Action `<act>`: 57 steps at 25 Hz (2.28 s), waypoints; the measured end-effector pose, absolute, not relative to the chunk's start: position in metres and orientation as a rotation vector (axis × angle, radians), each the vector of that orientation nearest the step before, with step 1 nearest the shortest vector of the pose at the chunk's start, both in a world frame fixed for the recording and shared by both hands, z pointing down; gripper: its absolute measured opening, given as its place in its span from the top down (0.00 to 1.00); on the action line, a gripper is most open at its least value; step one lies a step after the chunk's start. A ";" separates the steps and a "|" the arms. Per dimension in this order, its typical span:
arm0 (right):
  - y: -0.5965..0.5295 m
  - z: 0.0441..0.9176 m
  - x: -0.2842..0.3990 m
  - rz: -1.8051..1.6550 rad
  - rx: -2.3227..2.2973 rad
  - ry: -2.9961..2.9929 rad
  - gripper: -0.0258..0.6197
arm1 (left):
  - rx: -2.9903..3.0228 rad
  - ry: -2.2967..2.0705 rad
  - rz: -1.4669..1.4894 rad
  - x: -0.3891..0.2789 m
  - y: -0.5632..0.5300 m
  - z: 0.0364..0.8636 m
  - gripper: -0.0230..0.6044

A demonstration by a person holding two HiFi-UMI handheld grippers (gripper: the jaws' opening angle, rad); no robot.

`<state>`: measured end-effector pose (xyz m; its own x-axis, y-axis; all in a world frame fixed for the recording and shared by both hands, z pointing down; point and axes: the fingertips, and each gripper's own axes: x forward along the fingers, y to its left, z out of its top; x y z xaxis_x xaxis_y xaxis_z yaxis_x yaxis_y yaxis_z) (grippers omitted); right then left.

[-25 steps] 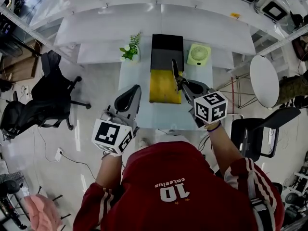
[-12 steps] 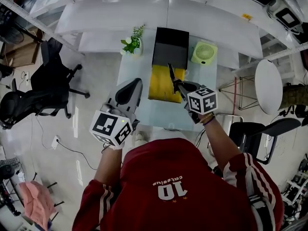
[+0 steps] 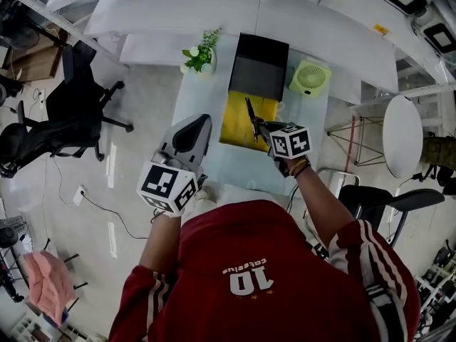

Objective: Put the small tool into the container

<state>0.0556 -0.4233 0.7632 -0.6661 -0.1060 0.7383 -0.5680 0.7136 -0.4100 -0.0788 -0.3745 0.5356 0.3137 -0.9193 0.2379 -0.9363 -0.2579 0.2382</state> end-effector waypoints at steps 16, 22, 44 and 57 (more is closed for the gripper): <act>-0.427 0.830 0.040 0.831 0.436 -2.130 0.95 | 2.156 -1.720 0.173 -0.091 -0.372 0.560 0.96; -0.434 0.837 0.030 0.852 0.430 -2.150 0.95 | 2.130 -1.723 0.199 -0.091 -0.374 0.567 0.96; -0.464 0.854 0.035 0.754 0.491 -2.144 0.87 | 2.066 -1.739 0.224 -0.105 -0.368 0.581 0.96; -0.478 0.837 0.049 0.727 0.558 -2.153 0.87 | 2.112 -1.720 0.201 -0.101 -0.370 0.572 0.96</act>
